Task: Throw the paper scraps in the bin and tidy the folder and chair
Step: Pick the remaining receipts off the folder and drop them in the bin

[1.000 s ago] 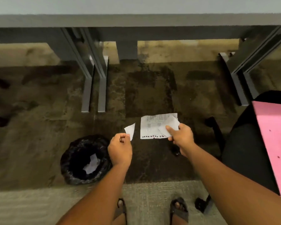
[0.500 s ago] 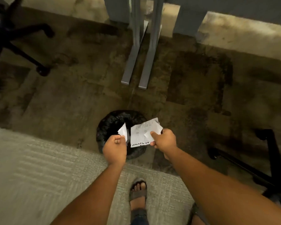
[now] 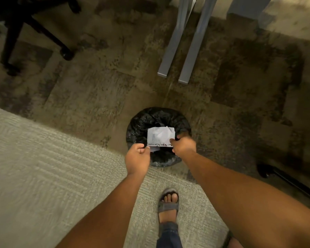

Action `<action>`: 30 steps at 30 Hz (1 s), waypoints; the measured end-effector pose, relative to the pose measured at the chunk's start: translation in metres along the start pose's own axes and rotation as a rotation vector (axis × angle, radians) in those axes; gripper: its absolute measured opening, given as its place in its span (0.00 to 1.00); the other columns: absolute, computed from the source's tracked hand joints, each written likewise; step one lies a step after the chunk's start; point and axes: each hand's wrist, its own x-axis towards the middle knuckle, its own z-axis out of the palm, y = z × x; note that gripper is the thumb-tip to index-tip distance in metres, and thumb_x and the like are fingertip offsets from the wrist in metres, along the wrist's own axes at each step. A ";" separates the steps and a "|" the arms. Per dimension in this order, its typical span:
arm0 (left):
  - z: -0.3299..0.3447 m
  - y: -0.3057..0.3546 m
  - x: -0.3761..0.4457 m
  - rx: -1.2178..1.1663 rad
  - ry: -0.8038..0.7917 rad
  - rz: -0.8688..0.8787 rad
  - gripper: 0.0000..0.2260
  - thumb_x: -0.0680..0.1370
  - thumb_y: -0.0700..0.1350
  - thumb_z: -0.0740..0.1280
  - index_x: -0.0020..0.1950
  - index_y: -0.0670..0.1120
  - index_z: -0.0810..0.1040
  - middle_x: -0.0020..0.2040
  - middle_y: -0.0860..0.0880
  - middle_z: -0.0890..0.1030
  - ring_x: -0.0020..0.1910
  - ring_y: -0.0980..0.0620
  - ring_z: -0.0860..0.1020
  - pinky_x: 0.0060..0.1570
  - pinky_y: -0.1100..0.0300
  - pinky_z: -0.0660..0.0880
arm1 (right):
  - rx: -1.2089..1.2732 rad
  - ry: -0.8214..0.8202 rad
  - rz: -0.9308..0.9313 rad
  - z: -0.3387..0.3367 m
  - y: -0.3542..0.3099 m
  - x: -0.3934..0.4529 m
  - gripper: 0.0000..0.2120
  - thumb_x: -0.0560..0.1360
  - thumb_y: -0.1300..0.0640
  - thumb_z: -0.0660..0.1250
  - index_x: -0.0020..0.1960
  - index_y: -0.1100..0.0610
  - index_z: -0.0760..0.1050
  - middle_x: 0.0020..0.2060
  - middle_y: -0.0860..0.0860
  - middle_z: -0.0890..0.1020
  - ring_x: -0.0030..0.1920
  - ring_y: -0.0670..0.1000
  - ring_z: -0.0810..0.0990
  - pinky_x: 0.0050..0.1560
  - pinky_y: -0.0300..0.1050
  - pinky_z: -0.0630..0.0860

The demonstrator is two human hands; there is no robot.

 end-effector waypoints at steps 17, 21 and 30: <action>0.033 0.067 -0.073 0.080 -0.093 0.143 0.04 0.76 0.43 0.69 0.51 0.47 0.80 0.37 0.55 0.78 0.40 0.52 0.78 0.39 0.61 0.70 | 0.014 0.145 -0.031 -0.118 0.034 -0.044 0.10 0.74 0.53 0.67 0.52 0.55 0.79 0.54 0.59 0.83 0.55 0.60 0.81 0.45 0.43 0.72; 0.058 0.095 -0.113 0.155 -0.191 0.262 0.06 0.77 0.43 0.68 0.53 0.46 0.80 0.36 0.57 0.77 0.38 0.54 0.76 0.37 0.63 0.69 | 0.027 0.230 0.001 -0.176 0.058 -0.059 0.12 0.74 0.53 0.67 0.54 0.57 0.81 0.55 0.59 0.83 0.56 0.60 0.81 0.53 0.45 0.76; 0.134 0.154 -0.227 0.241 -0.418 0.516 0.04 0.76 0.43 0.69 0.50 0.48 0.80 0.37 0.52 0.80 0.39 0.48 0.80 0.41 0.53 0.78 | 0.137 0.464 0.025 -0.318 0.132 -0.100 0.11 0.74 0.52 0.68 0.54 0.53 0.79 0.52 0.54 0.83 0.53 0.56 0.81 0.52 0.48 0.78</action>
